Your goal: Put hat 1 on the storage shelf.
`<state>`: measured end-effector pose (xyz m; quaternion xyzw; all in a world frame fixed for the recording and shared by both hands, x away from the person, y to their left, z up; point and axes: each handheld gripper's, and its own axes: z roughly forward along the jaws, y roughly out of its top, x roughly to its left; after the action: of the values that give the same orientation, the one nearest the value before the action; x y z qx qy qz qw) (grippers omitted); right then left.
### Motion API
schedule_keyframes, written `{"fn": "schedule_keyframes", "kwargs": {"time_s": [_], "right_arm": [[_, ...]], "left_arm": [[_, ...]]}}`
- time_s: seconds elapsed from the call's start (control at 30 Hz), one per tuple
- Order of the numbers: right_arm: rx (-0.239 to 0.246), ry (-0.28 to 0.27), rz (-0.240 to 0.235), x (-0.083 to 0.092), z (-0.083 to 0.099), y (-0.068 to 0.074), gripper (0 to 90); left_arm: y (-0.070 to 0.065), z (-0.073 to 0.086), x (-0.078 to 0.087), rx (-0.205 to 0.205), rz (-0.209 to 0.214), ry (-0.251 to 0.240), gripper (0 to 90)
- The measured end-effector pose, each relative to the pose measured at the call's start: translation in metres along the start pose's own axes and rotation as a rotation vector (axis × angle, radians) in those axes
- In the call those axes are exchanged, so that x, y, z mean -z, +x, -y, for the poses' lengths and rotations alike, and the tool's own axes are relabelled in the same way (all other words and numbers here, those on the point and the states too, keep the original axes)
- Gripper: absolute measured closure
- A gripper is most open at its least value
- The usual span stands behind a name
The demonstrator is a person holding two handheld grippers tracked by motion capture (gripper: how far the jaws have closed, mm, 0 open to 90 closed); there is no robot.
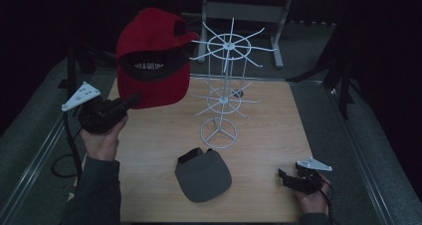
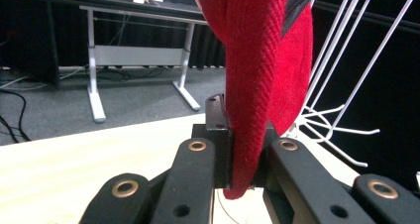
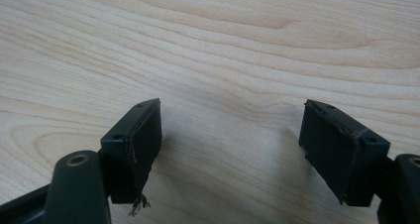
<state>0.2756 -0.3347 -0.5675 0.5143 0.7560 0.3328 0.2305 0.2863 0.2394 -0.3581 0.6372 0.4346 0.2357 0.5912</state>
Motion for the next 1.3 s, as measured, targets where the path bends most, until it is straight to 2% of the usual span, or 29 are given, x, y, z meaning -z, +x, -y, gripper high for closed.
{"fn": "schedule_keyframes", "kwargs": {"time_s": [0.17,0.57,0.8,0.97,1.0,1.03,1.1,1.3], "right_arm": [[0.000,0.000,0.000,0.000,0.000,0.000,24.4],[0.000,0.000,0.000,0.000,0.000,0.000,24.4],[0.000,0.001,0.000,0.000,0.000,0.000,24.4],[0.000,0.000,0.000,0.000,0.000,0.000,24.4],[0.000,0.001,0.000,0.000,0.000,0.000,24.4],[0.000,0.001,0.000,0.000,0.000,0.000,24.4],[-0.001,0.001,0.000,0.000,0.000,0.000,24.4],[-0.001,0.001,-0.001,0.000,0.000,0.000,24.4]], "left_arm": [[0.000,0.012,-0.004,-0.002,0.010,0.008,85.9],[0.004,0.055,-0.031,-0.015,0.005,0.126,85.8],[0.004,0.070,-0.040,-0.020,0.002,0.178,85.7],[0.003,0.072,-0.040,-0.025,0.008,0.183,83.6],[0.004,0.073,-0.038,-0.020,0.018,0.171,83.6],[0.005,0.072,-0.037,-0.016,0.024,0.164,77.9],[0.005,0.071,-0.033,-0.018,0.029,0.157,72.0],[0.005,0.070,-0.021,-0.053,0.014,0.148,62.1]]}}
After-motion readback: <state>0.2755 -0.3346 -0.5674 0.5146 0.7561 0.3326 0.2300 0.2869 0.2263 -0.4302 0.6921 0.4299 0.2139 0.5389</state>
